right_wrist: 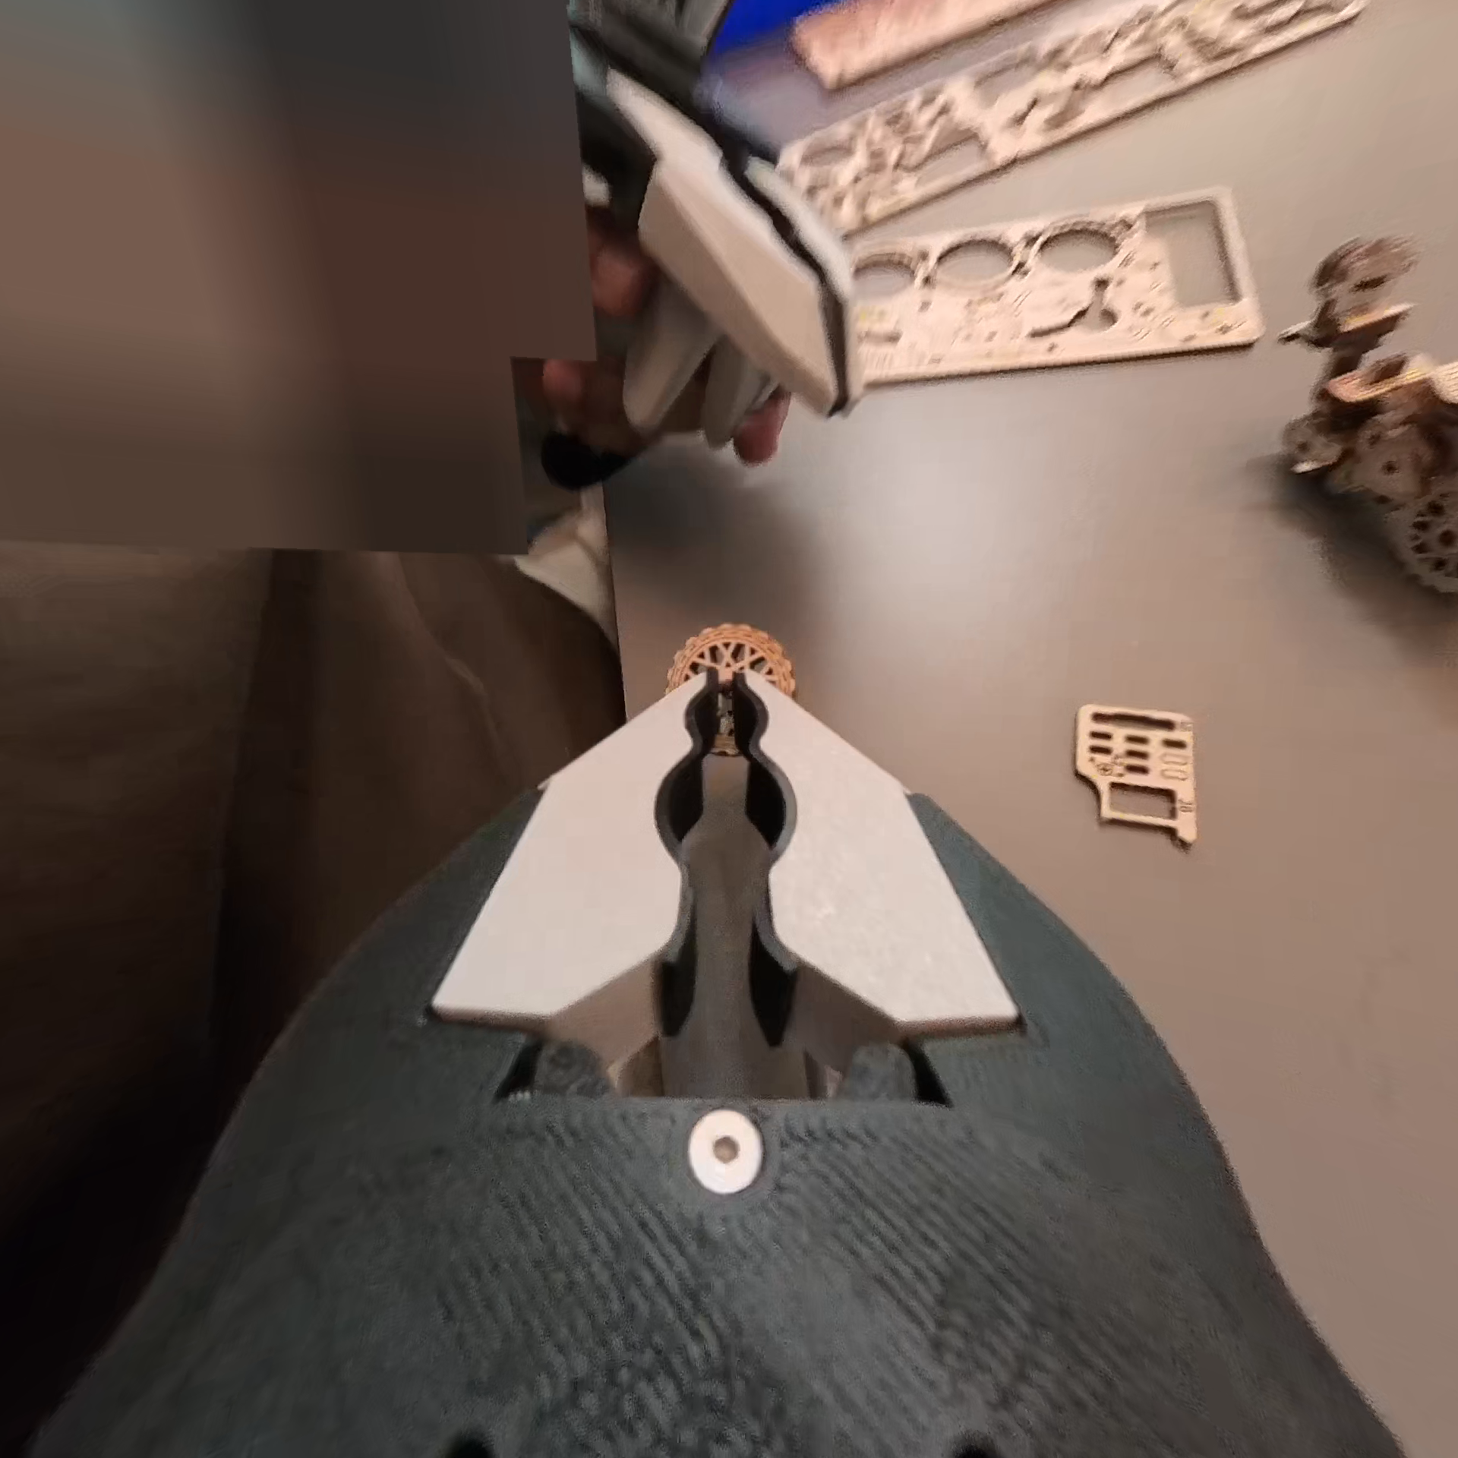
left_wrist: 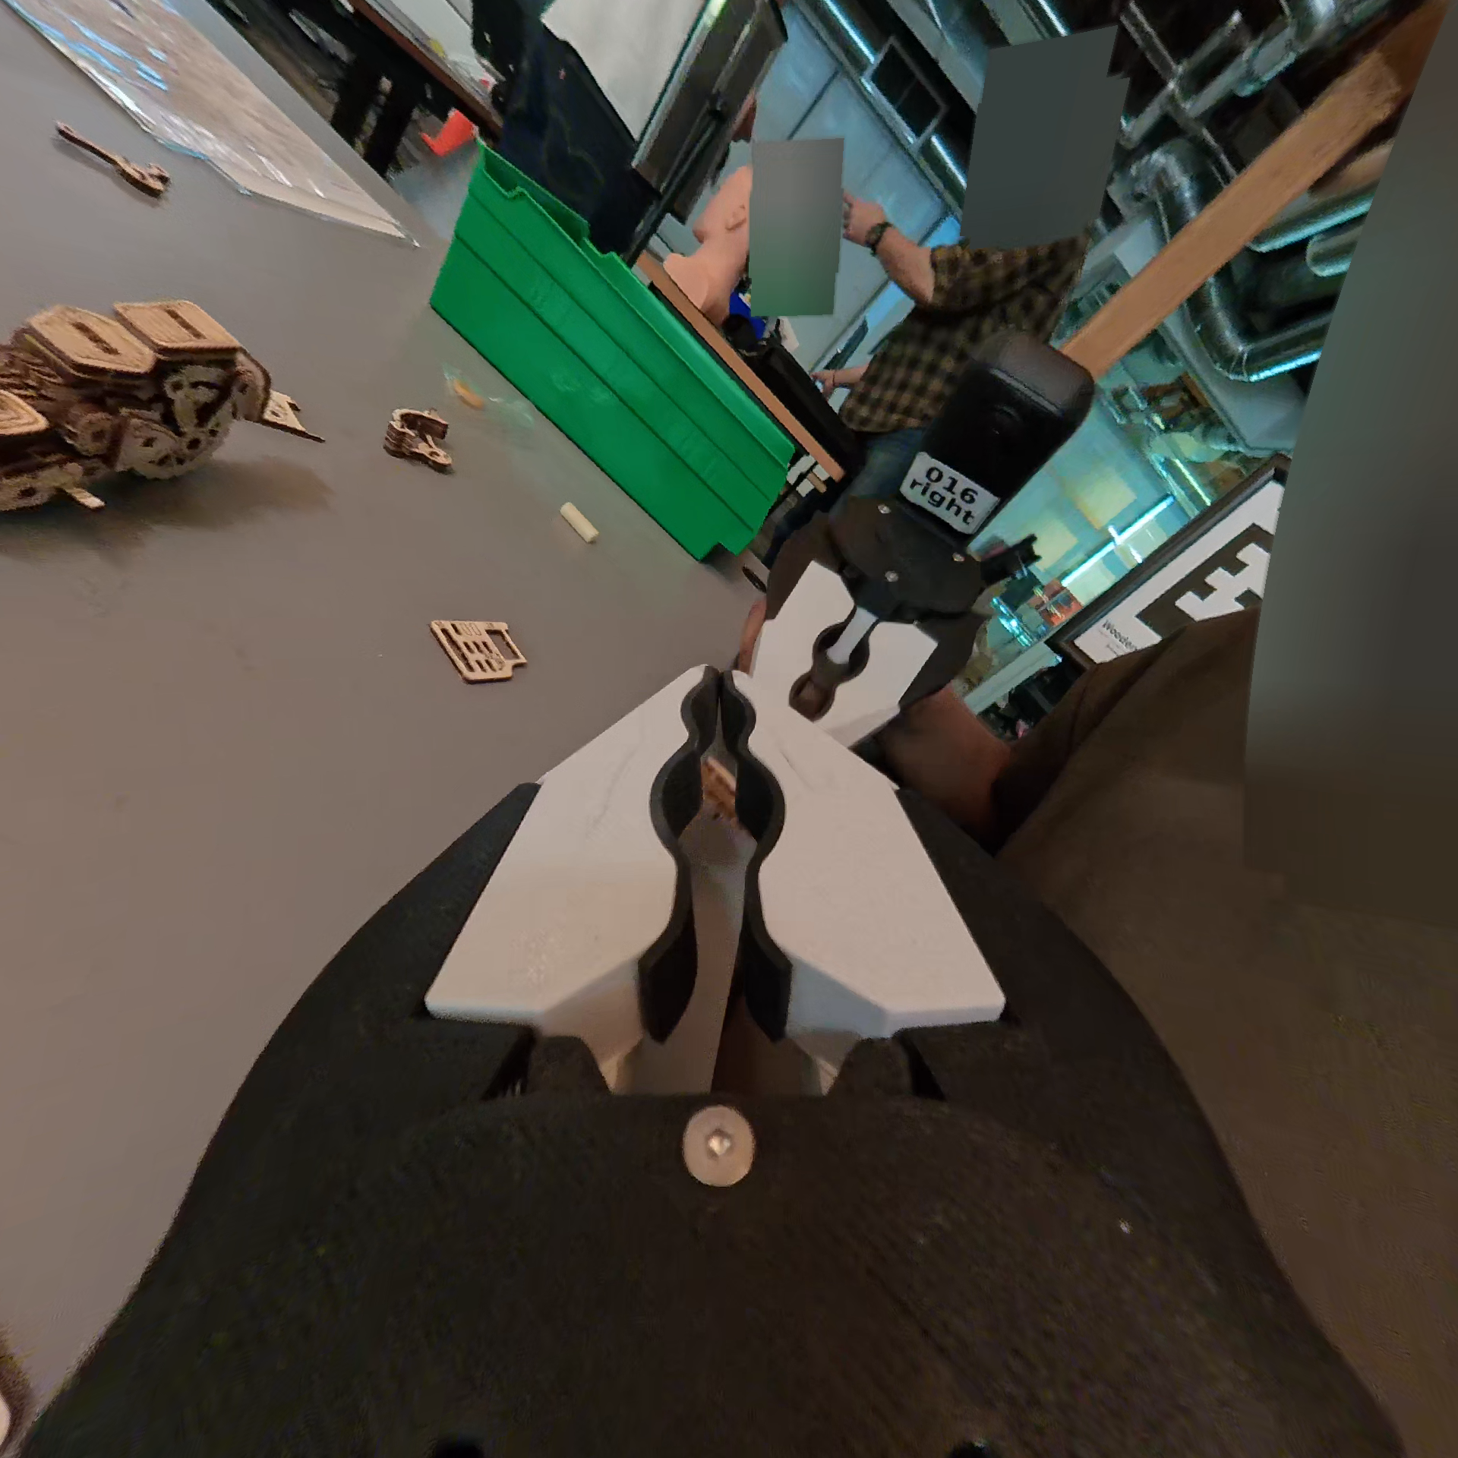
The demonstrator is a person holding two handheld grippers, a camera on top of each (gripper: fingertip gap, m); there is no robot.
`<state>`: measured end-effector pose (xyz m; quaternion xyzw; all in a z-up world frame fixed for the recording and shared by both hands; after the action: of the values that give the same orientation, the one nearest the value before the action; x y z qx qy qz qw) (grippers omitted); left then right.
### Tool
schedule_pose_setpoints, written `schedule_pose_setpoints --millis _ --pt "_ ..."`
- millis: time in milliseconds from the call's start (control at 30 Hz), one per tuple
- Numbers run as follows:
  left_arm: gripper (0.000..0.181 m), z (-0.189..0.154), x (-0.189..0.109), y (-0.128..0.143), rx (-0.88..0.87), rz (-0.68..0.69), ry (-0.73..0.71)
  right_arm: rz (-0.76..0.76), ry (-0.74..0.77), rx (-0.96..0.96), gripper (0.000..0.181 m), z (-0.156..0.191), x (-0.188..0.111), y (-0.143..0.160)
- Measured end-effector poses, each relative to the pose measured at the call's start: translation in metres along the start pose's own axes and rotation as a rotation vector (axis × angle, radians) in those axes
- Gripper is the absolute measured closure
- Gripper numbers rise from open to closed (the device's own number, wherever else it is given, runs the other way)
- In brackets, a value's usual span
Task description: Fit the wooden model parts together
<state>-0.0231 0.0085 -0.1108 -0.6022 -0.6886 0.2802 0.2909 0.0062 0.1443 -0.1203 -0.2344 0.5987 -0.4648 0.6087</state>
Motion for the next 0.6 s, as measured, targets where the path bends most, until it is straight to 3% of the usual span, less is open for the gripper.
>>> schedule_pose_setpoints --millis 267,433,600 --pt "0.177 -0.009 0.002 -0.003 0.047 -0.032 0.034 -0.502 -0.301 0.512 0.181 -0.022 -0.03 -0.028" --pt "0.17 -0.028 0.011 0.005 0.145 0.003 0.096 -0.568 -0.434 0.667 0.181 -0.022 -0.024 -0.027" --pt "0.17 -0.034 0.015 0.009 0.135 0.004 0.119 -0.56 -0.489 0.719 0.18 -0.016 -0.014 -0.027"
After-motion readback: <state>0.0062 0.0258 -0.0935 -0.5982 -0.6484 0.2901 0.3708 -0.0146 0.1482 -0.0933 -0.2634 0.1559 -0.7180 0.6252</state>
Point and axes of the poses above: each gripper's, where its closed fingertips meet, x out along the fingers, y out of its underside, z = x × y across the jaws, the point moved 6 cm from there along -x, back along the fingers, and after that the axes turned 7 degrees about y, right-handed, at the moved point
